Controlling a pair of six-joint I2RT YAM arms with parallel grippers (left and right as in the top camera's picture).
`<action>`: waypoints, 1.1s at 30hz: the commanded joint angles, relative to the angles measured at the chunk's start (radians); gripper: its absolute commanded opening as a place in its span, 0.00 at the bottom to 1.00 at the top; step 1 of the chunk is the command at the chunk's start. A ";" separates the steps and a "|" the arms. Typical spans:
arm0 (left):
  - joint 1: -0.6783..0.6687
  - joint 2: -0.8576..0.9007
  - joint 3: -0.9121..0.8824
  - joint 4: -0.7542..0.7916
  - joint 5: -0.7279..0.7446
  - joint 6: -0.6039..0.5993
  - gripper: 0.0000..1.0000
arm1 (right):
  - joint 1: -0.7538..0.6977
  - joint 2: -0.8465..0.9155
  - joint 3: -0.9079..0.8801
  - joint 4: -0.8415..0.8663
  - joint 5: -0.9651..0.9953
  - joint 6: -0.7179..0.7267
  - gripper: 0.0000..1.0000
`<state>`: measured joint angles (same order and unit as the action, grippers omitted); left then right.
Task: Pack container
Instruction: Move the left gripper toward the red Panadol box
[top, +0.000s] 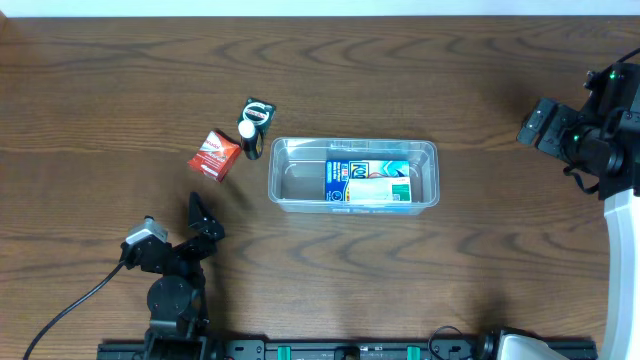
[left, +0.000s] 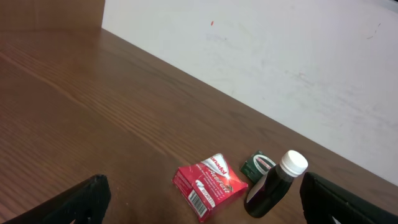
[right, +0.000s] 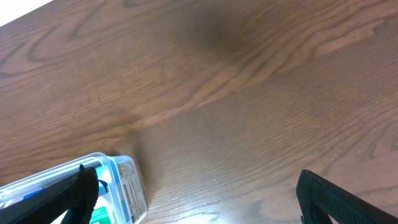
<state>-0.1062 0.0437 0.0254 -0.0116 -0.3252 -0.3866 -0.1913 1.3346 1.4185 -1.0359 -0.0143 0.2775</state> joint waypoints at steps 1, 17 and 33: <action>0.005 -0.007 -0.021 -0.033 -0.019 0.016 0.98 | -0.008 0.005 0.008 -0.004 0.007 0.002 0.99; 0.005 0.275 0.214 -0.163 0.169 0.124 0.98 | -0.008 0.005 0.008 -0.005 0.007 0.002 0.99; 0.005 1.318 0.845 -0.482 0.323 0.476 0.98 | -0.008 0.005 0.008 -0.005 0.007 0.002 0.99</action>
<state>-0.1055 1.2633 0.8555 -0.4736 0.0269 0.0349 -0.1913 1.3350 1.4185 -1.0389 -0.0139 0.2775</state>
